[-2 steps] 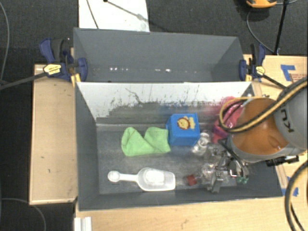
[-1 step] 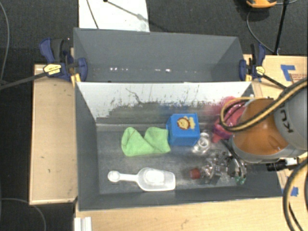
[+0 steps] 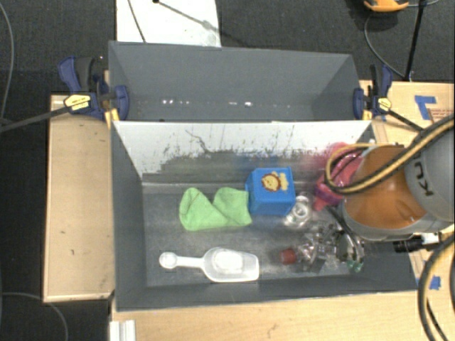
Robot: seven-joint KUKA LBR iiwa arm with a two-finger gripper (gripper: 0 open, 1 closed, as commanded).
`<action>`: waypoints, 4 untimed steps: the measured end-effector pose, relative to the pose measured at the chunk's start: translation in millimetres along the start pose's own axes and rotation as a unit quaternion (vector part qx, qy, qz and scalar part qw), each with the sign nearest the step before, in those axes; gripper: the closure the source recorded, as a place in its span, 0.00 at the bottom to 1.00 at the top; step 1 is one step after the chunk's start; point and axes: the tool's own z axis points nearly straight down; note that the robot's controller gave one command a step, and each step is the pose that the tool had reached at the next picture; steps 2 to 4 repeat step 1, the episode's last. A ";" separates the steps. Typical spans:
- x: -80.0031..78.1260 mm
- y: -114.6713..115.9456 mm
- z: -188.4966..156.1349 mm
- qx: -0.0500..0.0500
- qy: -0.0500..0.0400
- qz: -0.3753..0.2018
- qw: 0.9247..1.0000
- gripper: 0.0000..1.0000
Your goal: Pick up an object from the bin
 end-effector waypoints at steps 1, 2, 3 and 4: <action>1.4 -0.1 -4.1 0.000 0.003 0.000 1.000 1.00; 1.4 -0.1 -4.1 0.000 0.003 0.000 1.000 1.00; 1.4 -0.1 -4.1 0.000 0.003 0.000 1.000 1.00; 1.4 -0.1 -4.1 0.000 0.003 0.000 1.000 1.00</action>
Offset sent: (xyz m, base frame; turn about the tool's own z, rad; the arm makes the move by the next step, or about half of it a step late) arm -0.0001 0.0000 0.0004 0.0000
